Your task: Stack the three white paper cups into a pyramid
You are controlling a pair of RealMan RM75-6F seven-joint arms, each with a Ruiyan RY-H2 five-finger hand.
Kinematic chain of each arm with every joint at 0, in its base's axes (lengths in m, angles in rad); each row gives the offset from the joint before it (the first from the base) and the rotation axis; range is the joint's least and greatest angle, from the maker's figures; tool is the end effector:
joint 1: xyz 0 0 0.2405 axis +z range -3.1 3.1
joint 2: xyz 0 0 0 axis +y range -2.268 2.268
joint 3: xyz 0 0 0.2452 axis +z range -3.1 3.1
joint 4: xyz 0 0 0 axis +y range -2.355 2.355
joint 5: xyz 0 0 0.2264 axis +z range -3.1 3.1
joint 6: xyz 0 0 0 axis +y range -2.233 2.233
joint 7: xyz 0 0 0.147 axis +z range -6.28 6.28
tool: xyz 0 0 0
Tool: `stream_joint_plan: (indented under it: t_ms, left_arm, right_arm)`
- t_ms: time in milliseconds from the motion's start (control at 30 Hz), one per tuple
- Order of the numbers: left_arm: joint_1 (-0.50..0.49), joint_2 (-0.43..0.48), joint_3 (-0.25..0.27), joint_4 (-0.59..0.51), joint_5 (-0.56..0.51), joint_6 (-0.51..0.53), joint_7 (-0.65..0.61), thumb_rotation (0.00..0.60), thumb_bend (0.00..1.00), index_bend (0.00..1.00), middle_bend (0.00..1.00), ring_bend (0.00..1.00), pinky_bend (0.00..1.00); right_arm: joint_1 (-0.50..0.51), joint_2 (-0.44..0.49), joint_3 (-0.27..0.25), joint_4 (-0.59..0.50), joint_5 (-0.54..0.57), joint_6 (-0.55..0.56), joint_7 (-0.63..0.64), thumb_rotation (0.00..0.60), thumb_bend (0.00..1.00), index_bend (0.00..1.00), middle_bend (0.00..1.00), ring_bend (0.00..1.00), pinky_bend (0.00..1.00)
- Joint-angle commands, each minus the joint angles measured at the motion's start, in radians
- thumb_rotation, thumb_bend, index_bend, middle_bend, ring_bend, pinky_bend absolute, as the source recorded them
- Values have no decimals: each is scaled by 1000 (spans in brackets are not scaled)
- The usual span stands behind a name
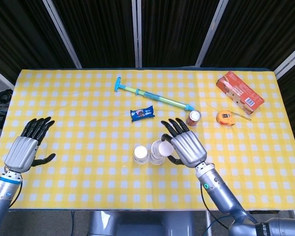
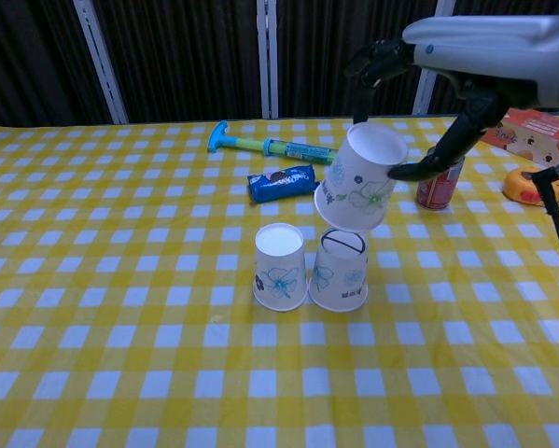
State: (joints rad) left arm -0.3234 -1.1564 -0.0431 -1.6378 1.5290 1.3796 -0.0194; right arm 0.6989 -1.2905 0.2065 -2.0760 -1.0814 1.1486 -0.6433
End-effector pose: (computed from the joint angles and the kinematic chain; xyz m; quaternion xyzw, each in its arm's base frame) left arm -0.2486 0.2468 0.1080 -0.6574 -0.3615 -0.4454 0.4886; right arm -0.0604 -0.2775 0.0439 0.7452 -0.3274 0.4228 0.3985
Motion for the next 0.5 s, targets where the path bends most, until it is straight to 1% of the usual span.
stream_joint_plan:
  t_ms: [33, 167, 300, 500]
  left_arm:
    - [0, -1, -2, 3, -3, -4, -3, 600, 209, 27, 0, 0, 0]
    - [-1, -4, -5, 7, -7, -13, 2, 600, 209, 27, 0, 0, 0]
    - [0, -4, -7, 7, -9, -14, 2, 600, 210, 27, 0, 0, 0]
    - [1, -3, -10, 3, -12, -17, -2, 600, 209, 27, 0, 0, 0]
  right_arm:
    - [21, -39, -2, 1, 14, 10, -29, 600, 212, 524, 76, 0, 0]
    - [43, -75, 3, -3, 31, 23, -62, 600, 212, 524, 80, 0, 0]
    - [52, -88, 4, 0, 41, 25, -72, 600, 212, 524, 82, 0, 0]
    - [74, -112, 9, 34, 81, 27, -93, 600, 212, 525, 83, 0, 0]
